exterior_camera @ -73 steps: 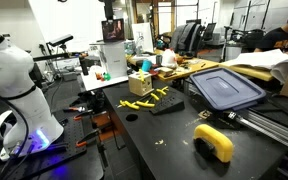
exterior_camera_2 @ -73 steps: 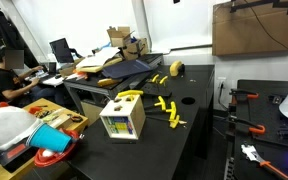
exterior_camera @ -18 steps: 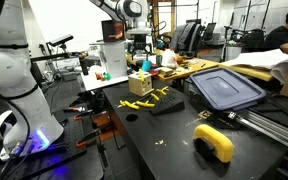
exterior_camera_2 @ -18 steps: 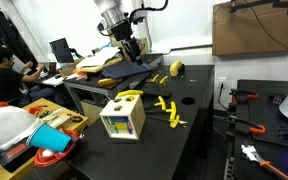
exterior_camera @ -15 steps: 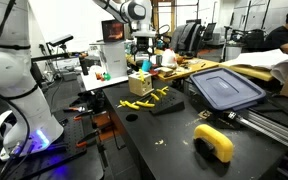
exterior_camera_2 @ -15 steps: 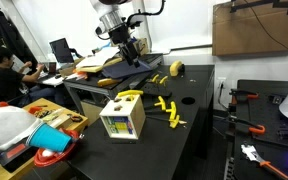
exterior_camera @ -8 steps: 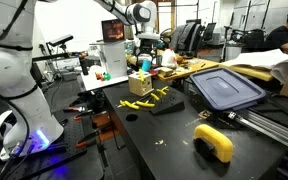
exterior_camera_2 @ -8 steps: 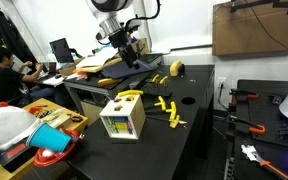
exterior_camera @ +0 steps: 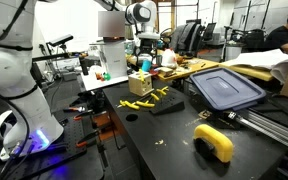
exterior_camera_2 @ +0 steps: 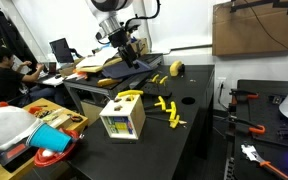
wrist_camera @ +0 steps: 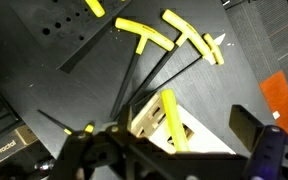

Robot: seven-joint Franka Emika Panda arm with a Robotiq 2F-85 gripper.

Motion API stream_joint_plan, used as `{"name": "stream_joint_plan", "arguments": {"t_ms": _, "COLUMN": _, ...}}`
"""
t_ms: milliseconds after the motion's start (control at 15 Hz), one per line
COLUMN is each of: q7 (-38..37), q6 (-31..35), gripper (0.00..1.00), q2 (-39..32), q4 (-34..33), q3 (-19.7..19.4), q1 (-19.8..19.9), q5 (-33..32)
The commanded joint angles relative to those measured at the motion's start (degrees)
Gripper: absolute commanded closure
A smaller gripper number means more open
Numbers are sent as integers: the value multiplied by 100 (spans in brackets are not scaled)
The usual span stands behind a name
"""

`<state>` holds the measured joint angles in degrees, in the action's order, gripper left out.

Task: Remove the wrench from the wooden toy box and put it on the black stand.

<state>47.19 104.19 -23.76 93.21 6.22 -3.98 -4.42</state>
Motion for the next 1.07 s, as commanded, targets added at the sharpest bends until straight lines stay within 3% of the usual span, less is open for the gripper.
{"name": "stream_joint_plan", "arguments": {"t_ms": 0, "q7": -18, "q6": -18, "gripper": 0, "q2": -6, "q4": -15, "q3": 61, "q1": 49, "q5": -24}}
{"name": "stream_joint_plan", "arguments": {"t_ms": 667, "q7": 31, "q6": -33, "gripper": 0, "q2": -24, "q4": -35, "q3": 62, "q1": 43, "q5": -63}}
{"name": "stream_joint_plan", "arguments": {"t_ms": 933, "q7": 538, "q6": 348, "gripper": 0, "q2": -169, "q4": -37, "q3": 174, "q1": 112, "q5": 38}}
{"name": "stream_joint_plan", "arguments": {"t_ms": 1000, "q7": 770, "q6": 264, "gripper": 0, "q2": -291, "q4": -308, "q3": 188, "q1": 161, "q5": 74}}
